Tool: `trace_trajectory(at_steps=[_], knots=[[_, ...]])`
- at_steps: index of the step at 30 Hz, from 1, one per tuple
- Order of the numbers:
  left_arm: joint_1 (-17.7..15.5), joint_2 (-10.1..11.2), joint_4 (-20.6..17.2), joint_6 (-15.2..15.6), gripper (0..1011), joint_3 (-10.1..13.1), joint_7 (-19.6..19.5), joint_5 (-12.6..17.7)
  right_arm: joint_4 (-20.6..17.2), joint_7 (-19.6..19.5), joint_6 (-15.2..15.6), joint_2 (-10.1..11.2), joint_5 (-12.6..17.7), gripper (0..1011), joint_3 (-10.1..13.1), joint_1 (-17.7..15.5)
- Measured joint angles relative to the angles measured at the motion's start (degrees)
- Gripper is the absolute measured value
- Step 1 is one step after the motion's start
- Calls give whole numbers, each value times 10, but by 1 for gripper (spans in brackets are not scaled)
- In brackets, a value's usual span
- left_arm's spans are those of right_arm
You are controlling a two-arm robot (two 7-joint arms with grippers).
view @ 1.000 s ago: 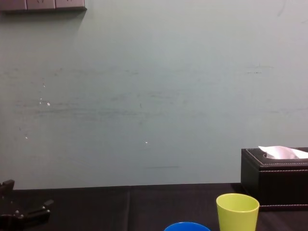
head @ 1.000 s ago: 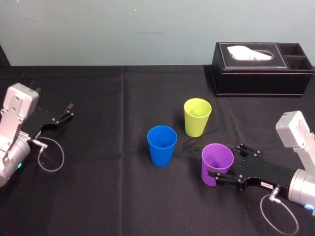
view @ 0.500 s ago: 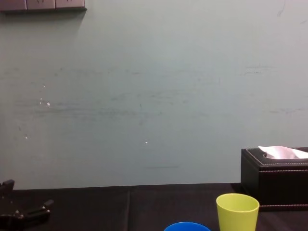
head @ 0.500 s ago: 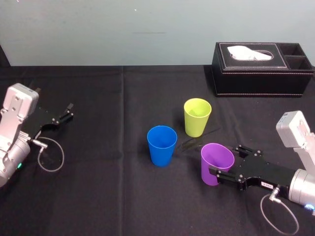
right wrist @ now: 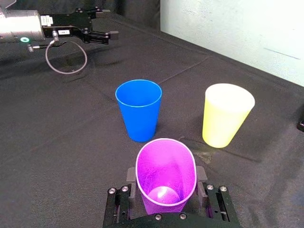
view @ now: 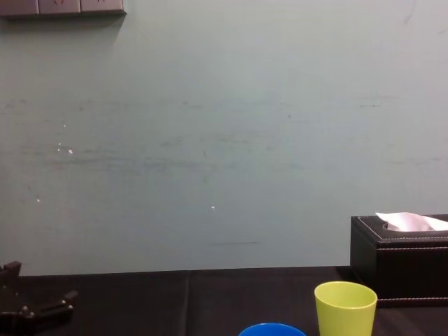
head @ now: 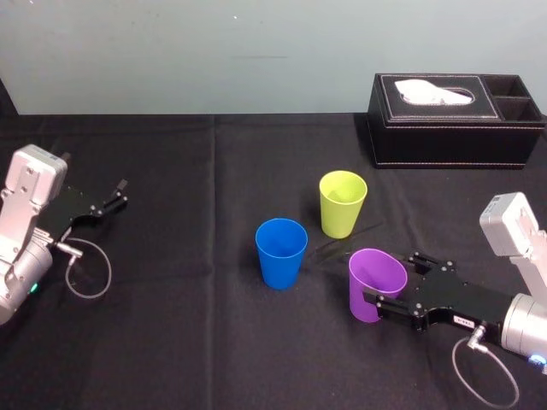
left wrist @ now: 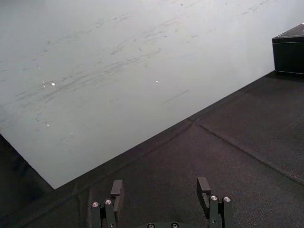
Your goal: Stack the three plastic cups sequentially using one hand.
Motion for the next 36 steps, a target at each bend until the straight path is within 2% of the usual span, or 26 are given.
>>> trace_trajectory(at_steps=[6, 13, 16, 19, 25, 36], knots=[[0, 0, 0, 0, 1011, 0, 0, 0, -11, -18, -2, -4, 1, 726, 13, -9], [0, 0, 0, 0, 1011, 0, 0, 0, -43, -41, 3, -10, 9, 726, 42, -19], [0, 0, 0, 0, 1011, 0, 0, 0, -59, -49, 9, -15, 14, 726, 55, -16], [0, 0, 0, 0, 1011, 0, 0, 0, -68, -52, 16, -21, 18, 726, 57, -7], [0, 0, 0, 0, 1011, 0, 0, 0, -73, -53, 27, -31, 17, 726, 47, 18], [0, 0, 0, 0, 1011, 0, 0, 0, -64, -48, 48, -55, -2, 726, -1, 78]])
